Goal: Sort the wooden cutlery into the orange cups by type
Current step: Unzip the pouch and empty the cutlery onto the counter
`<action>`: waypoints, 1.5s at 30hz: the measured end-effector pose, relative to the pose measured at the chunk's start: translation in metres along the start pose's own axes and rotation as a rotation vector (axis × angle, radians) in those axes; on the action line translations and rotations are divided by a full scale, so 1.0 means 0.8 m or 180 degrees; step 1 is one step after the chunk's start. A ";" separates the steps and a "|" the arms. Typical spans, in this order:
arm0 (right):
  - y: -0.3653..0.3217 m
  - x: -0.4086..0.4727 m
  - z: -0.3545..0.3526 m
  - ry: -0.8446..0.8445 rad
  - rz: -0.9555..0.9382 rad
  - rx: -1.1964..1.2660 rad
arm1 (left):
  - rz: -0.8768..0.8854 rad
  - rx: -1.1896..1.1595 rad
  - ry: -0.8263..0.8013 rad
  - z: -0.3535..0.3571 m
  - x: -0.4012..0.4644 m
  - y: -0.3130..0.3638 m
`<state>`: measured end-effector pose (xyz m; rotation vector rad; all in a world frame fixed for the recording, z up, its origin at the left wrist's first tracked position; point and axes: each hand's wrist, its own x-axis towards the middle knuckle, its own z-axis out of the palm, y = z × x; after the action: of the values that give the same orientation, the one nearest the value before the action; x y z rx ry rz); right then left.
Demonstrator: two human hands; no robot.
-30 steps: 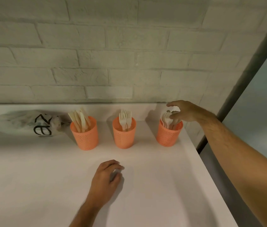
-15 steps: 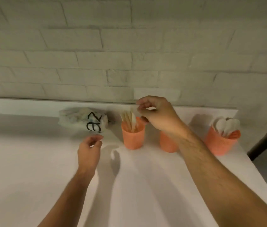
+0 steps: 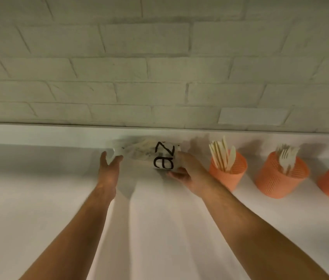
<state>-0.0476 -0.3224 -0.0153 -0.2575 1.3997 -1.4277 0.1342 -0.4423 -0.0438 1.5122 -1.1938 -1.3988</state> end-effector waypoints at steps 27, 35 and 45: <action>0.030 -0.153 -0.085 0.0225 -0.1206 0.0038 | -0.0858 -0.1558 -0.1321 -0.061 -0.168 -0.001; -0.035 -0.258 -0.248 -0.0104 -0.1600 -0.0101 | -0.0014 -0.1295 -0.1567 0.046 -0.323 0.038; -0.059 -0.302 -0.365 0.0410 -0.2127 -0.0435 | 0.0967 -0.1192 -0.1583 0.123 -0.422 0.042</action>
<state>-0.1941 0.0220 0.0602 -0.7897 1.5988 -1.9097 0.0418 -0.1228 0.0757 0.7112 -1.2906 -1.7180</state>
